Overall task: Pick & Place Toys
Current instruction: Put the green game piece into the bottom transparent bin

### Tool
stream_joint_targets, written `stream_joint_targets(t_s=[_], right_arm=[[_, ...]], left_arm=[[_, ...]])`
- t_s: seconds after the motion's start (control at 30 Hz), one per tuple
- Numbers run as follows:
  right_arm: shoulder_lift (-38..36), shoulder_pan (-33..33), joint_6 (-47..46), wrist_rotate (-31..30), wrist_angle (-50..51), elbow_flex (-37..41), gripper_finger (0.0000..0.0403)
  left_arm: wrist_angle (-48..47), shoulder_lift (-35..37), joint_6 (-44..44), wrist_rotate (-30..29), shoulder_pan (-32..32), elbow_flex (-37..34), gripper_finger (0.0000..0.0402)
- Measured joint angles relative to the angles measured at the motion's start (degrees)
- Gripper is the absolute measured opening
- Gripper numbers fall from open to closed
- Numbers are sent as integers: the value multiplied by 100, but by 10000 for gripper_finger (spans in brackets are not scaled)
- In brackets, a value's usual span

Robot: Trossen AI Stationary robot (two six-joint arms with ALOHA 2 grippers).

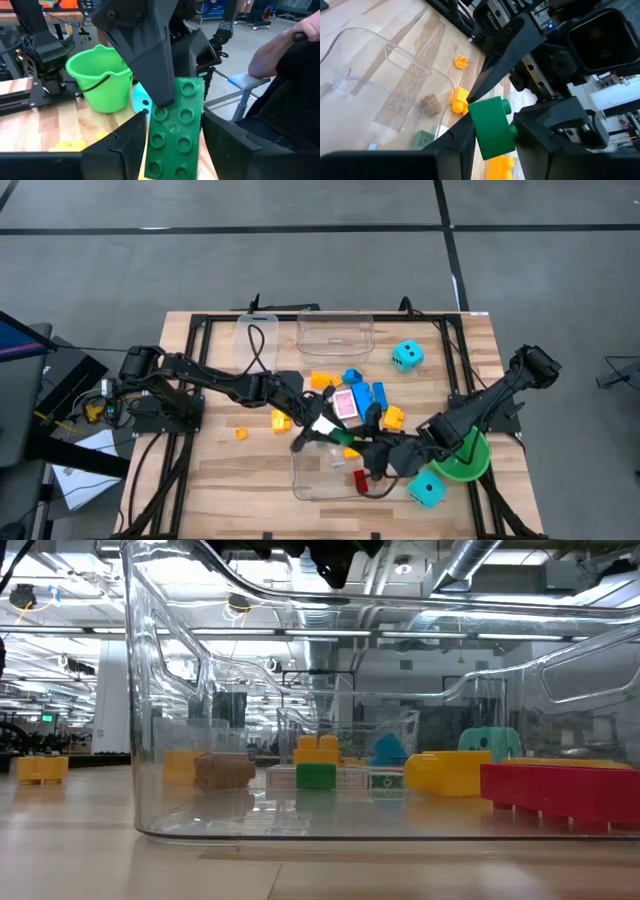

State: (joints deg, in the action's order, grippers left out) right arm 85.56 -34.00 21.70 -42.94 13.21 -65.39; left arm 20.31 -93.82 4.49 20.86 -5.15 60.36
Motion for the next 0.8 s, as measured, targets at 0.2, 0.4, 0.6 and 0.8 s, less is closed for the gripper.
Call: stream_joint_targets(t_s=[0.2,0.4,0.6,0.8], right_arm=[[0,-7,-9,-5,5,0,102],[0,-42,-218,-45,347,2,102],[2,-48,-677,-33,893,2,102],[2,-33,-1154,618,1445,2,102]], left_arm=[[-124,99,195,-11,81,-2,206],[-822,558,276,-142,176,-13,211],[-1939,1104,251,-341,107,-11,206],[-2383,1213,254,-340,-148,-13,202]])
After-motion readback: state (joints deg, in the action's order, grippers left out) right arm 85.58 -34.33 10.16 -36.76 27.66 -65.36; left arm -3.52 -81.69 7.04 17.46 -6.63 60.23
